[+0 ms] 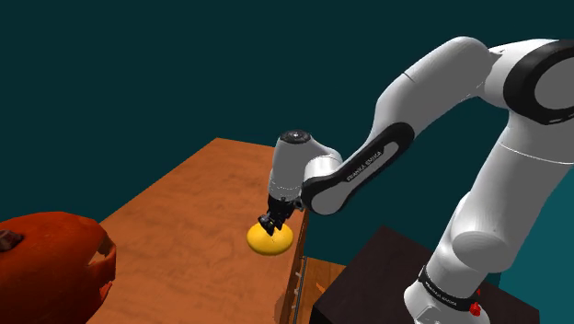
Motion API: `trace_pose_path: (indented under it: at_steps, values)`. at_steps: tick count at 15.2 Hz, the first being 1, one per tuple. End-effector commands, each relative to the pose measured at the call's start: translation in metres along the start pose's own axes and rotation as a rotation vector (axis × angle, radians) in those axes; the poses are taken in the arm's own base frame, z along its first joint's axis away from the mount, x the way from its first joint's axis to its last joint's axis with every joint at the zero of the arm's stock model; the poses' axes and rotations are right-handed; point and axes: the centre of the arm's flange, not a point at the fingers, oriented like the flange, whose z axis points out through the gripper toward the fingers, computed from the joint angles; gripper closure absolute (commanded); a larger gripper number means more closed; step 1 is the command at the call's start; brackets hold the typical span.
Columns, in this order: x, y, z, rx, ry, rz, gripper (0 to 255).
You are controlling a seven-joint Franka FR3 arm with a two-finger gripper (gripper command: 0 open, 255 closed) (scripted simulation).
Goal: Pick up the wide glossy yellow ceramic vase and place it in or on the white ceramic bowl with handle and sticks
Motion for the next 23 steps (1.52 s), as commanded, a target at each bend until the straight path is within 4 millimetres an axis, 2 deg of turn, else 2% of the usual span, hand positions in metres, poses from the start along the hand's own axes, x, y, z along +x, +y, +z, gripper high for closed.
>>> trace_pose_path:
  at_steps: [1,14,23]
  values:
    - [0.001,-0.001,-0.011,0.000,0.000,0.000,255]
    - [0.012,0.000,-0.076,0.000,0.000,0.000,255]
    - [0.070,0.104,-0.077,0.000,0.000,0.000,255]
